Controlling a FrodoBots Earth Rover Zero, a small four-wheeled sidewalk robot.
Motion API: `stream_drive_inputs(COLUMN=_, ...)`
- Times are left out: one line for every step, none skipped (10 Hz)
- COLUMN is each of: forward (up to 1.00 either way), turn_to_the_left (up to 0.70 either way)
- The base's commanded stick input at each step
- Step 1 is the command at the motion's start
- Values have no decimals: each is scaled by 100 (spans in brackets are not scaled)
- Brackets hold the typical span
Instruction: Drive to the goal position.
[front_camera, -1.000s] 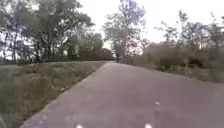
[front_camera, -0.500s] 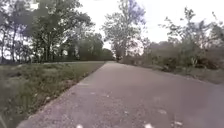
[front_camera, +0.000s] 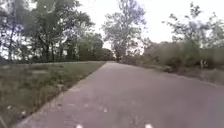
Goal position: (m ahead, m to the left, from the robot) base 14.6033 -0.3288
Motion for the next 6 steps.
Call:
stream_drive_inputs(forward=100, turn_to_the_left=0)
stream_drive_inputs(forward=100, turn_to_the_left=0)
stream_drive_inputs(forward=100, turn_to_the_left=0)
stream_drive_inputs(forward=100, turn_to_the_left=0)
stream_drive_inputs(forward=100, turn_to_the_left=0)
stream_drive_inputs(forward=100, turn_to_the_left=0)
